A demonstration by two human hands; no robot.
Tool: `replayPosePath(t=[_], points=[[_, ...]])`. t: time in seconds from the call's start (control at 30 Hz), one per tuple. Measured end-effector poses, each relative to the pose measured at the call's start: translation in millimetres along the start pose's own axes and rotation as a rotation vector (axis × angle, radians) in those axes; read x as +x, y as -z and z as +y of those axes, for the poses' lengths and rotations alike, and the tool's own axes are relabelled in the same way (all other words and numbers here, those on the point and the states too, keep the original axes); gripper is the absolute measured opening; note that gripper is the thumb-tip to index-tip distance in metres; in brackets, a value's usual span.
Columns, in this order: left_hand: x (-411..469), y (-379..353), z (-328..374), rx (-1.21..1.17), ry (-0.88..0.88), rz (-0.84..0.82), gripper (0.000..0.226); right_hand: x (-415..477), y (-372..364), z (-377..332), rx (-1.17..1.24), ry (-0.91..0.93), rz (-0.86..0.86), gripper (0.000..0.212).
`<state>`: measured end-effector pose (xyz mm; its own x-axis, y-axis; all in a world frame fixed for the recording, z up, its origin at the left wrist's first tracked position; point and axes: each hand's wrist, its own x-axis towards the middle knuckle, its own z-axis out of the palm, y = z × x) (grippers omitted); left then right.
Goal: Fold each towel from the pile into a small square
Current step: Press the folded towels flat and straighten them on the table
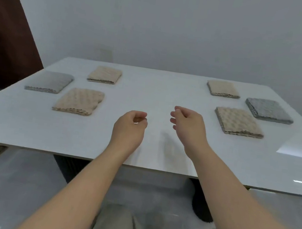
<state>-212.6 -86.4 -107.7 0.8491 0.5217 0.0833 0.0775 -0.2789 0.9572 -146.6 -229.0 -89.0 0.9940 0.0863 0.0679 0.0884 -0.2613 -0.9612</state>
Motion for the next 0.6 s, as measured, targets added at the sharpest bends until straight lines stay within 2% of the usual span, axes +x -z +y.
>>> replayPosePath(t=[0.2, 0.33, 0.47, 0.6], points=[[48, -81, 24, 0.042, -0.006, -0.069, 0.025, 79, 35, 29, 0.058, -0.025, 0.012, 0.036], [91, -139, 36, 0.075, 0.008, -0.171, 0.025, 147, 55, 44, 0.046, -0.029, -0.004, 0.035], [117, -185, 53, 0.158, 0.069, -0.309, 0.024, 186, 91, 44, -0.077, -0.098, 0.014, 0.037], [109, -202, 87, 0.257, 0.201, -0.486, 0.024, 182, 140, 22, -0.286, -0.220, 0.002, 0.034]])
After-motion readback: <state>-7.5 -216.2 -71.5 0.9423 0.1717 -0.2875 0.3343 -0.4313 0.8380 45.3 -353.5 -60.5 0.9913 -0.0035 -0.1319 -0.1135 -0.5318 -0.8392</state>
